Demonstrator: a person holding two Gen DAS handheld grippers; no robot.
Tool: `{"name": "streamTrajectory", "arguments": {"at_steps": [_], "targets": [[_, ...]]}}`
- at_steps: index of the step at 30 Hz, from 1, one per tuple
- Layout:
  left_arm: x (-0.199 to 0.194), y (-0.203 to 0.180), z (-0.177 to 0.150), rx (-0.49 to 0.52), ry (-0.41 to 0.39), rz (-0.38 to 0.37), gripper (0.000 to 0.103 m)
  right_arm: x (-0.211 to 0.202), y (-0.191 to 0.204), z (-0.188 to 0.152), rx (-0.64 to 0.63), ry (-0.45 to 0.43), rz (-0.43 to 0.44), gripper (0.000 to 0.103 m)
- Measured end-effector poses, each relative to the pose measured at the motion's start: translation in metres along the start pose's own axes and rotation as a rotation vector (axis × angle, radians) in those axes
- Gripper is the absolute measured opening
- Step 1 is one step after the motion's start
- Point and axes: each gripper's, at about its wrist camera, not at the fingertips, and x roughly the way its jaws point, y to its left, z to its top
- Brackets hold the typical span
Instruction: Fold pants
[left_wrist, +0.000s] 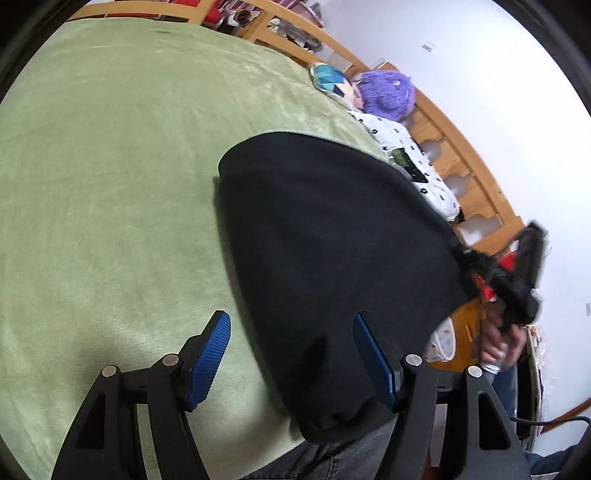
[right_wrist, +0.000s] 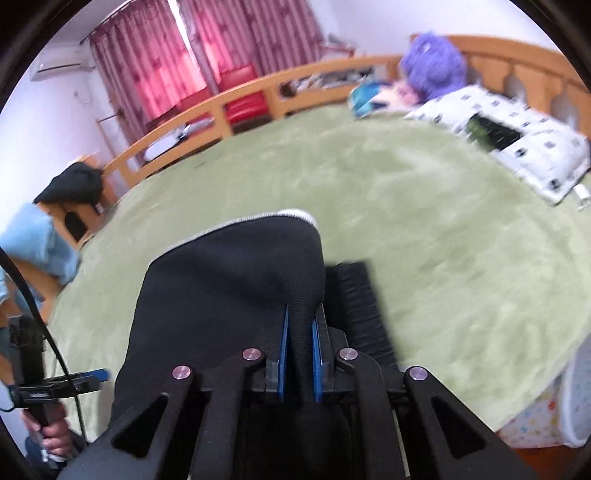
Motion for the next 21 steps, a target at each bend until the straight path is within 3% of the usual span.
{"name": "streamTrajectory", "arguments": {"at_steps": [2, 3, 4, 7, 9, 11, 14, 16, 21], "targets": [[0.002, -0.002, -0.001, -0.001, -0.006, -0.008, 0.07, 0.027, -0.013, -0.009, 0.016, 0.101, -0.021, 0.017], [0.004, -0.002, 0.0, -0.004, -0.002, -0.003, 0.07, 0.042, -0.018, -0.018, 0.024, 0.153, -0.062, 0.032], [0.008, -0.002, 0.002, -0.008, 0.012, 0.006, 0.07, 0.048, -0.019, -0.023, 0.014, 0.158, -0.09, 0.039], [0.016, -0.006, 0.002, -0.018, 0.027, 0.039, 0.07, 0.027, -0.017, -0.027, 0.003, 0.086, -0.102, 0.04], [0.019, -0.012, 0.002, -0.016, 0.026, 0.038, 0.072, 0.006, -0.017, -0.031, 0.035, 0.014, -0.065, 0.04], [0.029, -0.016, -0.007, 0.009, 0.079, 0.049, 0.073, 0.003, -0.009, -0.036, 0.002, 0.024, -0.039, 0.043], [0.059, -0.021, -0.033, 0.008, 0.186, 0.052, 0.076, 0.017, 0.001, -0.056, -0.121, 0.056, -0.15, 0.044], [0.072, -0.025, -0.046, 0.023, 0.238, 0.068, 0.077, 0.024, -0.005, -0.059, -0.105, 0.077, -0.151, 0.045], [0.055, -0.03, -0.034, 0.045, 0.209, 0.045, 0.076, 0.006, -0.02, -0.044, -0.064, 0.078, -0.124, 0.049]]}}
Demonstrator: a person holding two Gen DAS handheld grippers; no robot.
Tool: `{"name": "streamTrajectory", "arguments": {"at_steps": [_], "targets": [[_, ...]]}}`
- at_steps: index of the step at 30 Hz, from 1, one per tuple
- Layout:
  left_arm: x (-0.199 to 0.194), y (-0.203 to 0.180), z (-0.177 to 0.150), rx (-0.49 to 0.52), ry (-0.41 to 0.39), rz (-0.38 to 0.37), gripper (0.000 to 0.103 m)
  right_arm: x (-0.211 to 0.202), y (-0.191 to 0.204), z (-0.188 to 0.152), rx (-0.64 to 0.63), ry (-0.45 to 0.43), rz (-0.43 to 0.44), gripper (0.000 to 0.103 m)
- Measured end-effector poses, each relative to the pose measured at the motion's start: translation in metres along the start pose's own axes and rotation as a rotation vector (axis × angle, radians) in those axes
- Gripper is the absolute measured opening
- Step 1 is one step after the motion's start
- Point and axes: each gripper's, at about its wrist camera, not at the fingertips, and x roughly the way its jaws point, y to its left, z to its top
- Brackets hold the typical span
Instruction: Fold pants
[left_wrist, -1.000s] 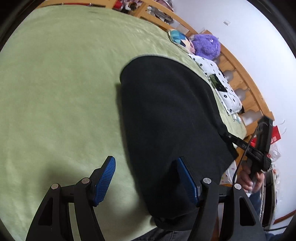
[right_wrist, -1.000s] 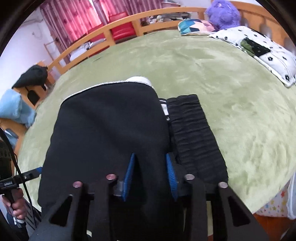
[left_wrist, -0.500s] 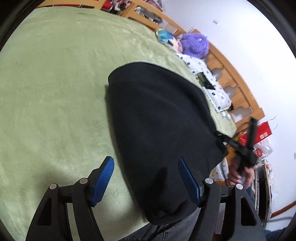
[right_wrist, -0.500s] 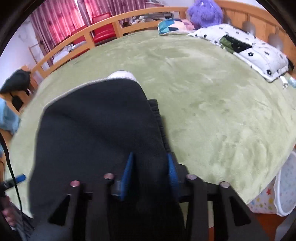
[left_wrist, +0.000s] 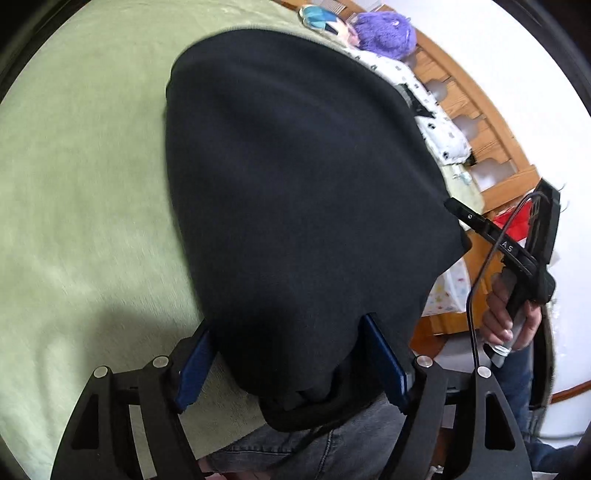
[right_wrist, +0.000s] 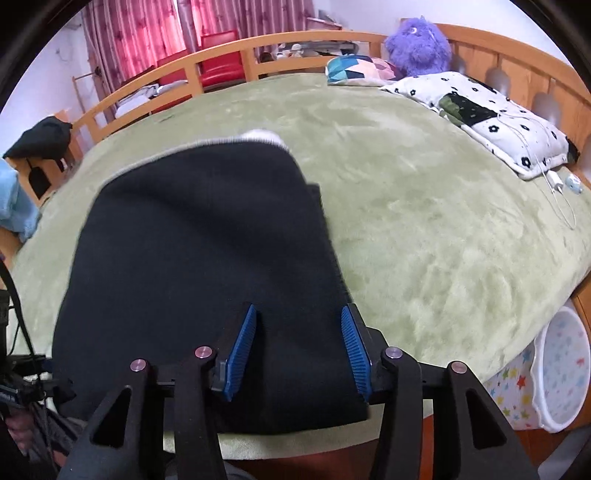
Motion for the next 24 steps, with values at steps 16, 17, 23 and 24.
{"name": "streamTrajectory", "arguments": {"at_steps": [16, 17, 23, 24], "targets": [[0.027, 0.035, 0.061, -0.079, -0.114, -0.018, 0.086, 0.085, -0.033, 0.023, 0.144, 0.183, 0.246, 0.086], [0.029, 0.038, 0.061, -0.093, -0.117, -0.032, 0.086, 0.091, -0.031, 0.023, 0.149, 0.212, 0.279, 0.086], [0.03, 0.046, 0.064, -0.167, -0.133, -0.104, 0.052, 0.097, -0.021, 0.024, 0.135, 0.216, 0.288, 0.079], [0.028, 0.044, 0.065, -0.151, -0.142, -0.102, 0.044, 0.095, -0.018, 0.023, 0.13, 0.209, 0.316, 0.064]]}}
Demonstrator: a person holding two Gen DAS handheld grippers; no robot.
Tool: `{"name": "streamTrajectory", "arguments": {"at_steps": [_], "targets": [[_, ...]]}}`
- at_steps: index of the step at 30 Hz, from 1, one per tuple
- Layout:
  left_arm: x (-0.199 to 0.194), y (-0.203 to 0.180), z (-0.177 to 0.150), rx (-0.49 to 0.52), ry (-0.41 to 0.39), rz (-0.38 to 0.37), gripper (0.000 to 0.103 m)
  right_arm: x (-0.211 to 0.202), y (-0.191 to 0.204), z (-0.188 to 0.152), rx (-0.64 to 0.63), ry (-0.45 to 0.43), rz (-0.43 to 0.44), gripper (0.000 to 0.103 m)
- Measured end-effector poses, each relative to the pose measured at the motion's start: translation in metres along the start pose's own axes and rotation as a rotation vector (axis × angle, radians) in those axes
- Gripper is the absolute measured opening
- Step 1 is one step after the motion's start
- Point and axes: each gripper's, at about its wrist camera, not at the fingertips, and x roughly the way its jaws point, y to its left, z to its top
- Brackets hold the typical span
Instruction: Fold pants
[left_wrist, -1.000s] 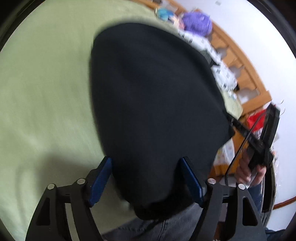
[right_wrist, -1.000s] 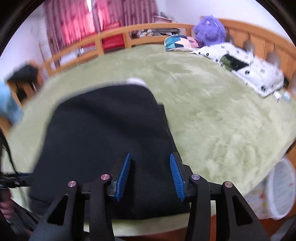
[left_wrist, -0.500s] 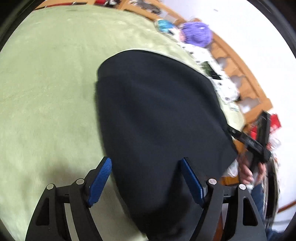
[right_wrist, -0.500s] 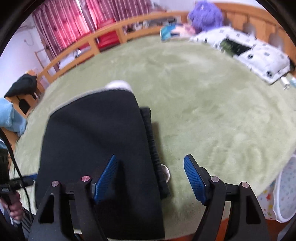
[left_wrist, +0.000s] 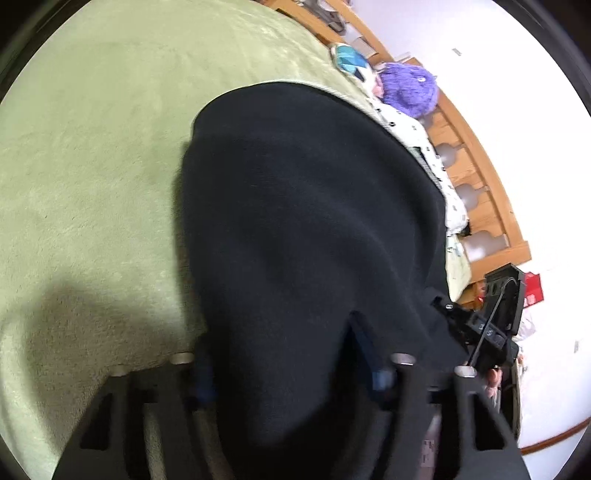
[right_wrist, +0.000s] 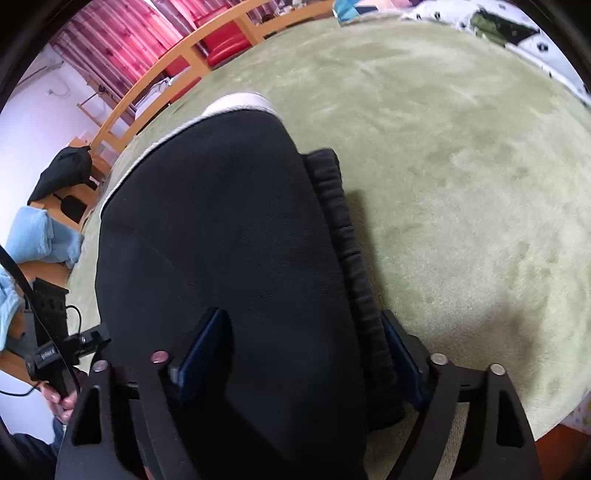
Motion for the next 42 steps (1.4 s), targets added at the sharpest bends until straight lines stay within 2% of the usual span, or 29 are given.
{"name": "streamTrajectory", "arguments": {"at_steps": [2, 4, 7, 11, 16, 20, 23, 26, 28, 29, 31, 32, 33, 34, 36, 38, 40, 42], "targets": [[-0.004, -0.002, -0.001, 0.014, -0.012, -0.013, 0.035, -0.005, 0.004, -0.003, 0.0, -0.01, -0.004, 0.058], [-0.013, 0.0, -0.001, 0.019, -0.029, -0.041, 0.03, -0.015, 0.01, -0.004, 0.01, -0.045, -0.027, 0.043], [-0.033, -0.005, 0.001, 0.067, -0.056, -0.067, 0.024, -0.035, 0.031, -0.006, -0.015, -0.105, -0.052, 0.028], [-0.071, -0.003, 0.009, 0.111, -0.096, -0.074, 0.023, -0.051, 0.084, -0.009, -0.061, -0.165, -0.083, 0.025], [-0.139, 0.027, 0.028, 0.1, -0.156, -0.04, 0.023, -0.043, 0.139, -0.01, -0.047, -0.171, 0.014, 0.024], [-0.195, 0.052, 0.04, 0.124, -0.205, 0.045, 0.023, -0.022, 0.206, -0.011, -0.074, -0.194, 0.097, 0.024], [-0.243, 0.095, 0.047, 0.095, -0.226, 0.08, 0.023, -0.002, 0.255, -0.014, -0.093, -0.191, 0.151, 0.024], [-0.262, 0.13, 0.048, 0.09, -0.22, 0.129, 0.023, 0.037, 0.297, -0.017, -0.112, -0.151, 0.183, 0.024], [-0.258, 0.163, 0.045, 0.07, -0.189, 0.157, 0.025, 0.065, 0.31, -0.02, -0.118, -0.104, 0.162, 0.027], [-0.25, 0.18, 0.044, 0.049, -0.155, 0.171, 0.029, 0.084, 0.315, -0.022, -0.122, -0.072, 0.13, 0.029], [-0.227, 0.214, 0.039, -0.016, -0.059, 0.209, 0.038, 0.114, 0.32, -0.028, -0.142, -0.021, 0.007, 0.05], [-0.223, 0.224, 0.033, -0.029, -0.04, 0.21, 0.044, 0.116, 0.319, -0.032, -0.143, -0.024, -0.011, 0.051], [-0.228, 0.228, 0.026, -0.03, -0.059, 0.199, 0.046, 0.109, 0.318, -0.035, -0.135, -0.028, 0.009, 0.052], [-0.239, 0.225, 0.018, -0.011, -0.103, 0.22, 0.049, 0.103, 0.317, -0.036, -0.131, -0.034, 0.005, 0.052], [-0.265, 0.207, 0.005, 0.068, -0.177, 0.334, 0.06, 0.073, 0.316, -0.043, -0.14, -0.114, -0.058, 0.052], [-0.286, 0.19, -0.009, 0.111, -0.249, 0.358, 0.067, 0.047, 0.323, -0.054, -0.169, -0.175, -0.082, 0.052], [-0.299, 0.178, -0.026, 0.105, -0.311, 0.291, 0.069, 0.03, 0.333, -0.066, -0.206, -0.22, -0.043, 0.052], [-0.295, 0.173, -0.045, 0.086, -0.331, 0.2, 0.069, 0.027, 0.346, -0.088, -0.28, -0.223, -0.038, 0.052]]}}
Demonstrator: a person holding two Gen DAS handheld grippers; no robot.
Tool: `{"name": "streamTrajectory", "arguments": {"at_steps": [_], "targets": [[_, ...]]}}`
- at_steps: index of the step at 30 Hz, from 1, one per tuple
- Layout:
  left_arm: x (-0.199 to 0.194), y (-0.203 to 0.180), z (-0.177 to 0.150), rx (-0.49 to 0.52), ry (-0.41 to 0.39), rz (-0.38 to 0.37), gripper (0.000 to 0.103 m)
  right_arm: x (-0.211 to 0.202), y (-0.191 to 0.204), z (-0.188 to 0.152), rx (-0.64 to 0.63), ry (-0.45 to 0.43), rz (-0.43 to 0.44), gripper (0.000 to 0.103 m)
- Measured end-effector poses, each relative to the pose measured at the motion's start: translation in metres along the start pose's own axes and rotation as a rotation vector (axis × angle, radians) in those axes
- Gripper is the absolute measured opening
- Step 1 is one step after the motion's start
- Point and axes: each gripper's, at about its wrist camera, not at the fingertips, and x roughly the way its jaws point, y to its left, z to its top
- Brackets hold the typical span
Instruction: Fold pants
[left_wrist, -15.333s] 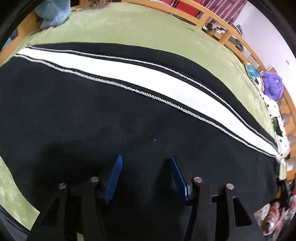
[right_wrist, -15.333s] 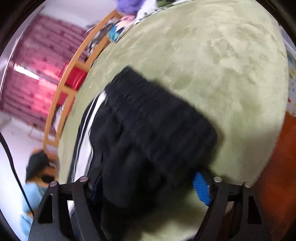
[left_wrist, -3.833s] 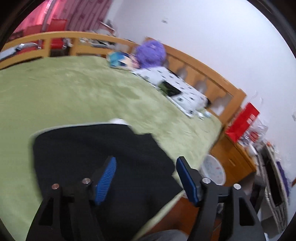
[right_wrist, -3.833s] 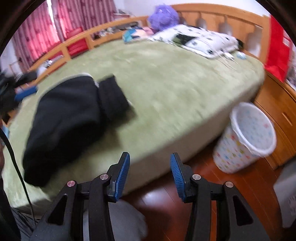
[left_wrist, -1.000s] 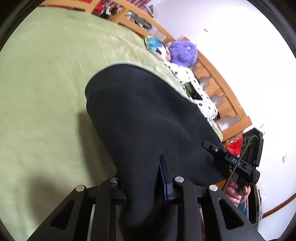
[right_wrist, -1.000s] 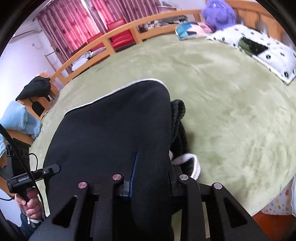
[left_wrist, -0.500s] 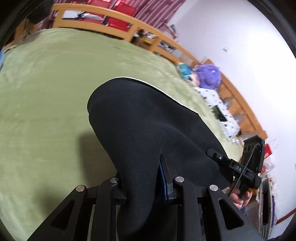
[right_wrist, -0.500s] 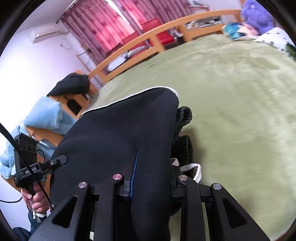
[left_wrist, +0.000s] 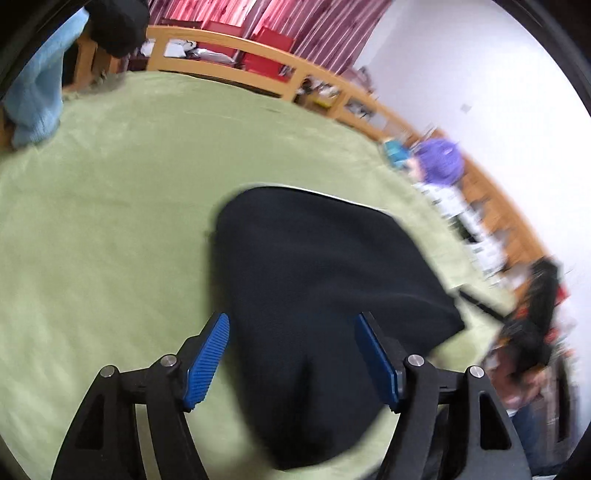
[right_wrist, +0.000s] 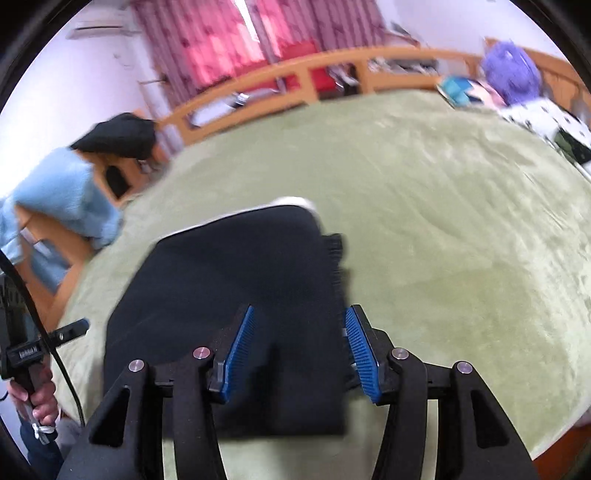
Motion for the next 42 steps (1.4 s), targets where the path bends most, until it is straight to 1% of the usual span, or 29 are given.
{"name": "streamTrajectory", "arguments": {"at_steps": [1, 2, 3, 5, 6, 7, 8, 9, 11, 12, 13, 14, 16, 18, 20, 22, 24, 26, 27, 28, 29, 30, 31, 32, 33, 35, 37, 40, 42], "targets": [[0.005, -0.005, -0.01, -0.005, 0.008, -0.01, 0.069, 0.004, 0.006, -0.007, -0.035, 0.015, -0.014, 0.052], [0.011, -0.006, -0.021, -0.006, 0.03, 0.0, 0.069, 0.008, 0.009, -0.017, -0.067, 0.028, -0.053, 0.052], [0.023, -0.012, -0.034, 0.007, 0.064, 0.034, 0.069, 0.014, 0.009, -0.029, -0.084, 0.046, -0.092, 0.052], [0.038, -0.021, -0.06, 0.091, 0.07, 0.19, 0.068, 0.024, 0.001, -0.045, -0.081, 0.086, -0.122, 0.052], [0.043, -0.03, -0.069, 0.165, 0.08, 0.275, 0.069, 0.027, -0.005, -0.052, -0.066, 0.105, -0.121, 0.052], [0.043, -0.034, -0.07, 0.194, 0.084, 0.299, 0.069, 0.027, -0.007, -0.055, -0.067, 0.106, -0.12, 0.052], [0.041, -0.036, -0.069, 0.201, 0.093, 0.305, 0.069, 0.025, -0.005, -0.054, -0.087, 0.107, -0.13, 0.052], [0.037, -0.034, -0.065, 0.185, 0.111, 0.297, 0.069, 0.021, 0.0, -0.051, -0.122, 0.111, -0.143, 0.052], [0.023, -0.024, -0.058, 0.123, 0.124, 0.24, 0.069, 0.011, 0.002, -0.041, -0.144, 0.104, -0.131, 0.051], [0.013, -0.018, -0.051, 0.087, 0.106, 0.209, 0.069, 0.004, 0.001, -0.037, -0.14, 0.091, -0.116, 0.05], [0.005, -0.015, -0.045, 0.071, 0.085, 0.198, 0.069, -0.005, -0.001, -0.029, -0.127, 0.057, -0.093, 0.051], [0.001, -0.014, -0.038, 0.064, 0.063, 0.193, 0.069, -0.014, -0.003, -0.019, -0.117, 0.014, -0.074, 0.051], [-0.001, -0.014, -0.017, 0.07, 0.017, 0.21, 0.07, -0.015, -0.004, 0.001, -0.129, -0.026, -0.061, 0.052], [0.001, -0.013, 0.007, 0.067, -0.012, 0.225, 0.07, -0.002, -0.002, 0.03, -0.16, -0.042, -0.075, 0.051], [0.008, -0.009, 0.033, 0.045, -0.029, 0.209, 0.07, 0.018, 0.003, 0.057, -0.188, -0.043, -0.062, 0.049], [0.024, -0.008, 0.059, 0.016, -0.036, 0.178, 0.07, 0.04, 0.007, 0.078, -0.196, -0.018, -0.024, 0.033], [0.052, -0.021, 0.08, 0.011, -0.039, 0.165, 0.07, 0.061, 0.01, 0.091, -0.208, 0.016, 0.019, 0.027], [0.077, -0.021, 0.095, 0.012, -0.024, 0.166, 0.07, 0.082, 0.015, 0.097, -0.228, 0.043, 0.055, 0.027], [0.083, -0.02, 0.092, 0.016, -0.016, 0.16, 0.07, 0.095, 0.017, 0.098, -0.237, 0.064, 0.077, 0.027], [0.1, -0.021, 0.096, 0.022, 0.002, 0.163, 0.07, 0.108, 0.018, 0.098, -0.252, 0.086, 0.088, 0.027], [0.118, -0.022, 0.097, 0.03, 0.023, 0.177, 0.07, 0.121, 0.018, 0.097, -0.271, 0.103, 0.071, 0.027], [0.129, -0.022, 0.096, 0.036, 0.039, 0.196, 0.069, 0.129, 0.016, 0.094, -0.283, 0.114, 0.055, 0.022], [0.141, -0.018, 0.096, 0.038, 0.05, 0.225, 0.069, 0.143, 0.012, 0.092, -0.283, 0.136, 0.031, 0.011], [0.152, -0.011, 0.095, 0.03, 0.06, 0.25, 0.069, 0.156, 0.003, 0.09, -0.254, 0.163, -0.003, 0.005], [0.156, -0.008, 0.096, 0.021, 0.067, 0.262, 0.069, 0.166, -0.008, 0.09, -0.209, 0.178, -0.008, 0.001], [0.161, 0.005, 0.098, -0.027, 0.061, 0.249, 0.069, 0.173, -0.023, 0.094, -0.143, 0.179, 0.026, 0.0], [0.163, 0.007, 0.101, -0.044, 0.059, 0.243, 0.069, 0.175, -0.032, 0.095, -0.104, 0.172, 0.031, 0.0], [0.167, -0.001, 0.1, -0.003, 0.067, 0.298, 0.071, 0.177, -0.029, 0.094, -0.113, 0.17, 0.0, 0.0], [0.16, -0.001, 0.098, -0.016, 0.069, 0.327, 0.071, 0.171, -0.027, 0.096, -0.11, 0.159, -0.03, 0.0]]}}
